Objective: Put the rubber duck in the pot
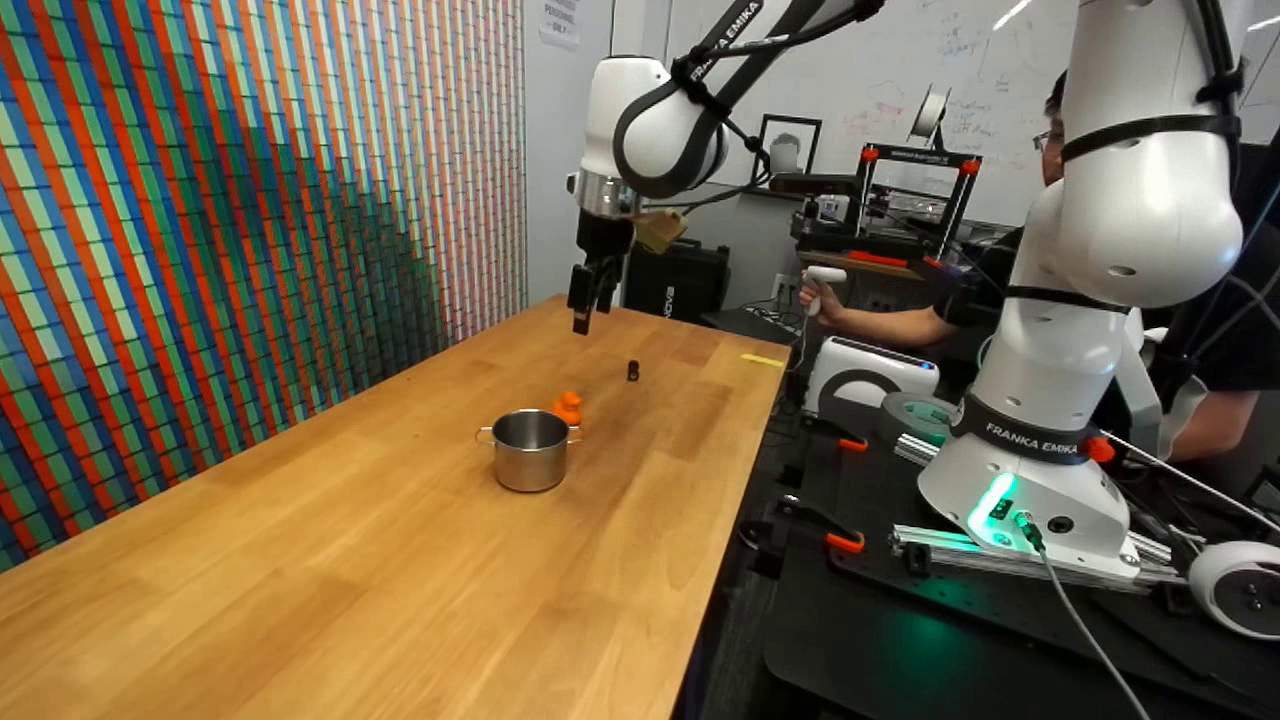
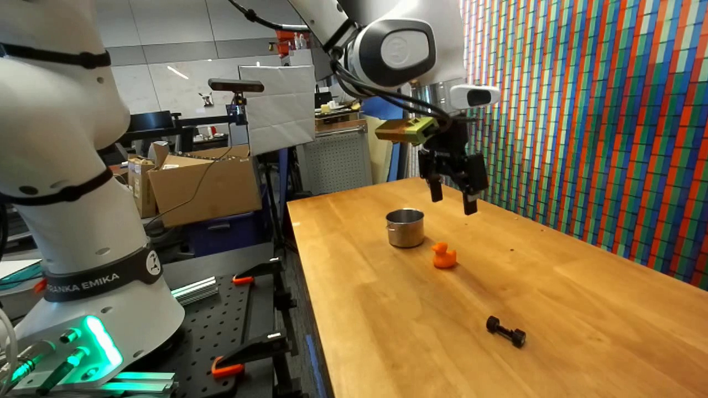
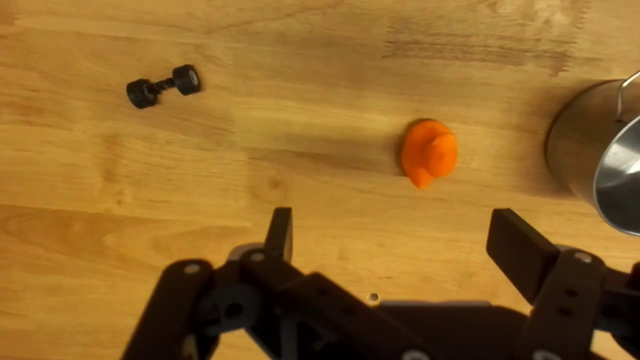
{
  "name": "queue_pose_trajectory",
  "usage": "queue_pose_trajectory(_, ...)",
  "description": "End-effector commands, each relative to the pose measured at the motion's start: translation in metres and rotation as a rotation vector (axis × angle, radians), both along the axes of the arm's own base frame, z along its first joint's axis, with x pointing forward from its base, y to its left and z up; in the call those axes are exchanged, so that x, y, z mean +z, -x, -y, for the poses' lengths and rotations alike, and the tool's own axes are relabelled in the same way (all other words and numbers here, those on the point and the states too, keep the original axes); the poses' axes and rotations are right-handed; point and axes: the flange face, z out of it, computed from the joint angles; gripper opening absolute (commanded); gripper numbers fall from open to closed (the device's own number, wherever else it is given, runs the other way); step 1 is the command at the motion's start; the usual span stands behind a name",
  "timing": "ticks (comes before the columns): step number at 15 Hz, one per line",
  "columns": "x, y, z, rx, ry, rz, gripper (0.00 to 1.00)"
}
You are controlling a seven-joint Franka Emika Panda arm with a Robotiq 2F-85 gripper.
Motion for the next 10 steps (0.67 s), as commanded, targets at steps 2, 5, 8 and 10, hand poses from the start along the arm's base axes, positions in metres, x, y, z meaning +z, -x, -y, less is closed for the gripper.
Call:
queue_pose_trajectory(2, -0.047, -0.016, -0.010, -0.037, -0.018, -0.035, 1.00)
queue_pose_trajectory(5, -0.074, -0.008, -0.020, -0.036, -0.024, -0.071, 1.00)
queue_pose_trajectory(8, -0.096, -0.001, -0.029, -0.031, -0.024, -0.087, 1.00)
queue_pose_trajectory(10, -0.105, -0.001, -0.035, -0.028, -0.027, -0.074, 1.00)
